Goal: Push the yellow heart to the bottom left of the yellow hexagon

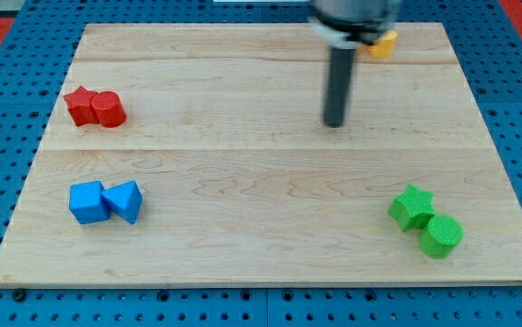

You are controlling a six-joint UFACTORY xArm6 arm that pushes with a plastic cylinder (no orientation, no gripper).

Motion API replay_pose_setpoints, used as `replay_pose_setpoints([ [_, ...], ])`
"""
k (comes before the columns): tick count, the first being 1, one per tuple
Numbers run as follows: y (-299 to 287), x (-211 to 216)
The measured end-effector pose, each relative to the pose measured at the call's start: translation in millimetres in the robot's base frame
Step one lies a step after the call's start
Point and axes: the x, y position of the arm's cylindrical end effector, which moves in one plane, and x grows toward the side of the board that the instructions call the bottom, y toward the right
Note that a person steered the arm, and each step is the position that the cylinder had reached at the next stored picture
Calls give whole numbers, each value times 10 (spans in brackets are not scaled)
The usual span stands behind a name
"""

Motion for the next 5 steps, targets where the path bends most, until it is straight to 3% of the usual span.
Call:
replay_pose_setpoints([
  [1, 918, -68],
  [2, 1359, -586],
  [4, 1618, -1419],
  [5, 1181, -1688],
])
